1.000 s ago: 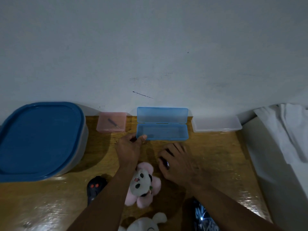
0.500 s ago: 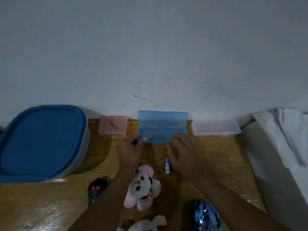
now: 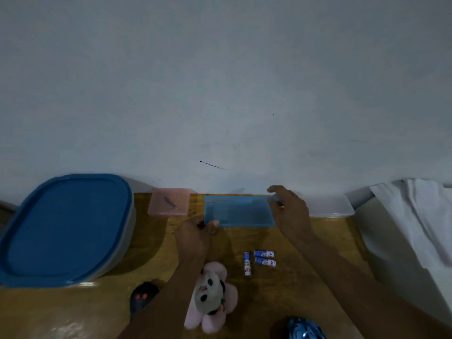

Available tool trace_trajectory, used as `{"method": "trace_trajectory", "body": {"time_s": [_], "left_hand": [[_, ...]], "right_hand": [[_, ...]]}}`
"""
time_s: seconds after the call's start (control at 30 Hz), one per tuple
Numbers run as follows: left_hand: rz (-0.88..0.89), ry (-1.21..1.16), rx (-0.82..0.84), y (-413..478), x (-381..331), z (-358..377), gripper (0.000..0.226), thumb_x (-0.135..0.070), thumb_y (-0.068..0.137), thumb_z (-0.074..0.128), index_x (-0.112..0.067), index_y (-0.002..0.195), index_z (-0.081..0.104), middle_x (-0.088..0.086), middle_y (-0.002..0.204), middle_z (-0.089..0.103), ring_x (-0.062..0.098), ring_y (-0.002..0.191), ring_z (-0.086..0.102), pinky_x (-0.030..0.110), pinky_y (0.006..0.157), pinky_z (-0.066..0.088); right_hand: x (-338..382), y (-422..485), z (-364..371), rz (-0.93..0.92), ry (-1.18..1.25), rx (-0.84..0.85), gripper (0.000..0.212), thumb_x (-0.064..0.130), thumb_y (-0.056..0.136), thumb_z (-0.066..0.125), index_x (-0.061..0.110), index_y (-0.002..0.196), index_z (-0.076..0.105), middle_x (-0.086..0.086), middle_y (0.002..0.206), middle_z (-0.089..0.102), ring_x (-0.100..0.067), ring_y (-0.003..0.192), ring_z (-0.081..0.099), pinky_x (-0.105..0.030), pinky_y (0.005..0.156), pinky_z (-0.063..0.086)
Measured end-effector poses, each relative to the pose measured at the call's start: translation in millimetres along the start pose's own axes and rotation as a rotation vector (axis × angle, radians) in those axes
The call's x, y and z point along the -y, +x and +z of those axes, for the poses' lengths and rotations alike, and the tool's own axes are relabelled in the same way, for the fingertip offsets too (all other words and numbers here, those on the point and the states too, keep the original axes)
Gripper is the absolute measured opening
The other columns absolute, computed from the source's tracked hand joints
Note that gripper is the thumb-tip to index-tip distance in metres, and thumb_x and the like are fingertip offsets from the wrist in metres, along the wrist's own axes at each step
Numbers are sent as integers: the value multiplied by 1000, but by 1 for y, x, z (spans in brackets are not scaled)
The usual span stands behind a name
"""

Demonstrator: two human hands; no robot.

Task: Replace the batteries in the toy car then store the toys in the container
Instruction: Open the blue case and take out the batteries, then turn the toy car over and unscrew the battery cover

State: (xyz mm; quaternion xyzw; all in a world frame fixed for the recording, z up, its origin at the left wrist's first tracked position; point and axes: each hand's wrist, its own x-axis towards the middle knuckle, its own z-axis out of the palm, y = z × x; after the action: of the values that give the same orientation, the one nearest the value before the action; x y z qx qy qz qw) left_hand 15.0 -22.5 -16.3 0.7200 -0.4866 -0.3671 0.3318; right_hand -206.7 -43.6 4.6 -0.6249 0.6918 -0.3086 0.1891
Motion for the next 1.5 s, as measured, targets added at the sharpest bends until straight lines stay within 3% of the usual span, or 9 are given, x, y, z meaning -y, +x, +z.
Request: {"method": "trace_trajectory", "body": {"time_s": [0.17, 0.23, 0.33, 0.67, 0.83, 1.0, 1.2, 1.37, 1.5], "left_hand": [[28, 74, 15, 2, -4, 0, 24, -24, 87, 70, -12, 108, 73, 0, 85, 71, 4, 68, 58, 3, 51, 41], [27, 110, 47, 2, -6, 1, 25, -21, 88, 67, -13, 112, 72, 2, 94, 74, 8, 77, 62, 5, 60, 41], [29, 103, 78, 1, -8, 1, 24, -20, 90, 61, -10, 109, 71, 3, 86, 71, 9, 71, 61, 10, 54, 39], [-34, 129, 32, 14, -8, 5, 29, -27, 90, 66, -8, 110, 73, 10, 89, 74, 18, 75, 64, 21, 57, 42], [-69, 123, 29, 16, -13, 4, 25, -25, 89, 68, -6, 104, 74, 11, 87, 74, 15, 70, 61, 14, 48, 38], [-42, 160, 75, 8, -20, -5, 26, -23, 90, 66, 0, 99, 72, 16, 89, 72, 13, 70, 54, 9, 46, 38], [-18, 175, 14, -20, -15, -22, 23, -23, 90, 63, -23, 71, 52, 5, 79, 63, 22, 83, 62, 24, 65, 36], [49, 195, -120, -47, -17, -55, 2, -19, 90, 64, -20, 90, 62, -4, 76, 52, 12, 76, 48, 23, 58, 31], [69, 217, -184, -41, 0, -77, 9, -14, 89, 62, -12, 96, 68, 1, 85, 66, 13, 77, 57, 15, 57, 37]], "right_hand": [[-18, -20, -4, -350, -387, 121, 22, 8, 74, 75, 8, 96, 73, -12, 95, 71, -30, 74, 68, -40, 65, 58], [-21, -22, -3, -340, -469, 171, 21, 10, 75, 73, 9, 96, 72, -13, 98, 71, -31, 70, 66, -40, 61, 58], [-21, -19, 2, -312, -520, 210, 28, 4, 70, 79, 7, 97, 73, -15, 100, 72, -35, 73, 67, -41, 65, 59], [-9, -13, 6, -337, -633, 257, 40, 8, 37, 95, 12, 73, 76, -3, 72, 71, -23, 64, 66, -29, 56, 57], [-8, -16, 6, -264, -587, 297, 30, -1, 64, 82, 4, 93, 74, -14, 93, 72, -32, 84, 64, -38, 76, 56], [2, -17, -2, -224, -601, 392, 37, 14, 96, 50, 10, 133, 53, -7, 137, 51, -24, 124, 44, -29, 108, 32], [17, -25, -5, -165, -559, 431, 40, 12, 95, 49, 8, 135, 47, -10, 140, 47, -26, 129, 41, -32, 109, 32], [54, -41, 7, -178, -404, 427, 42, 16, 96, 49, 11, 137, 46, -9, 140, 48, -29, 129, 43, -41, 108, 37], [92, -51, 25, -228, -306, 422, 42, 23, 96, 52, 12, 136, 47, -7, 138, 50, -25, 127, 46, -38, 107, 37]]}}
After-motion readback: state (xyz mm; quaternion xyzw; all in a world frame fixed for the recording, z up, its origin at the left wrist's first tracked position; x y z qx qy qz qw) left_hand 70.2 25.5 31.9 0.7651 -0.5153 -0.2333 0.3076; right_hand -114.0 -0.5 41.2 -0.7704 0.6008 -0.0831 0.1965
